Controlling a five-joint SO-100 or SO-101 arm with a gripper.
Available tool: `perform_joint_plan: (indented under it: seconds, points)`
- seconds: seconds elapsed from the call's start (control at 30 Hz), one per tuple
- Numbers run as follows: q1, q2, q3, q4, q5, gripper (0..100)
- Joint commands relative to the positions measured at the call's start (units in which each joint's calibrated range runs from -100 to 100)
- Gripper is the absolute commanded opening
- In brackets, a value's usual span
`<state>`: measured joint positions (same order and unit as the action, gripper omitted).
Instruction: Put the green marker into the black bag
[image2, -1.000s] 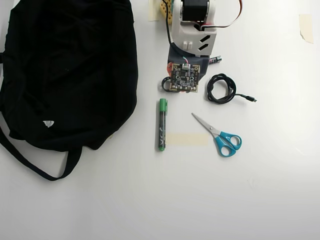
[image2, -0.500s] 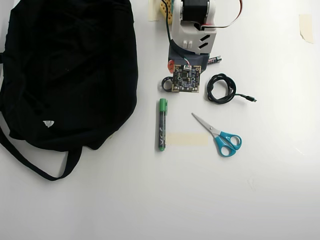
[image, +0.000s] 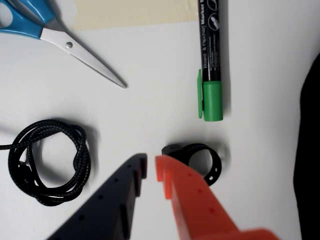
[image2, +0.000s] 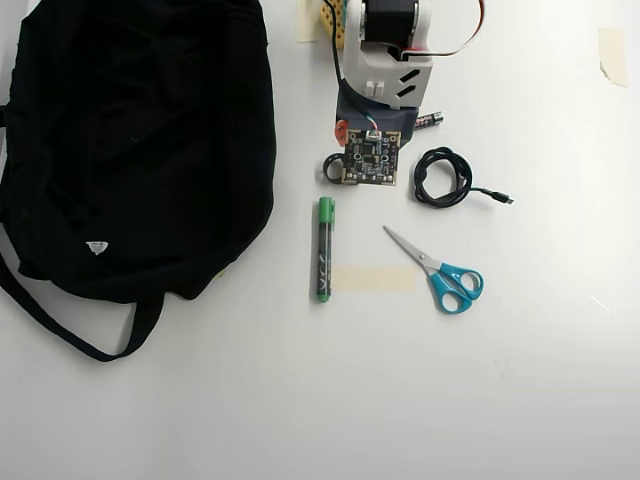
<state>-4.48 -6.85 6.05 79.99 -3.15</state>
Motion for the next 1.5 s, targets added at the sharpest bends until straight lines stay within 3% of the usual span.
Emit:
perform_joint_plan:
  seconds: [0.0, 0.4, 0.67, 1.1, 1.47]
  points:
    - [0.14, -0.37, -1.38, 0.28, 0.0, 2]
    - [0.37, -0.2, -1.38, -0.58, -0.31, 3]
    - [0.44, 4.53, -2.37, -1.35, -0.89, 14]
    - [1.27, 13.74, -7.67, -5.14, 0.63, 24]
    - [3.73, 23.45, -17.19, -4.02, 5.3, 29]
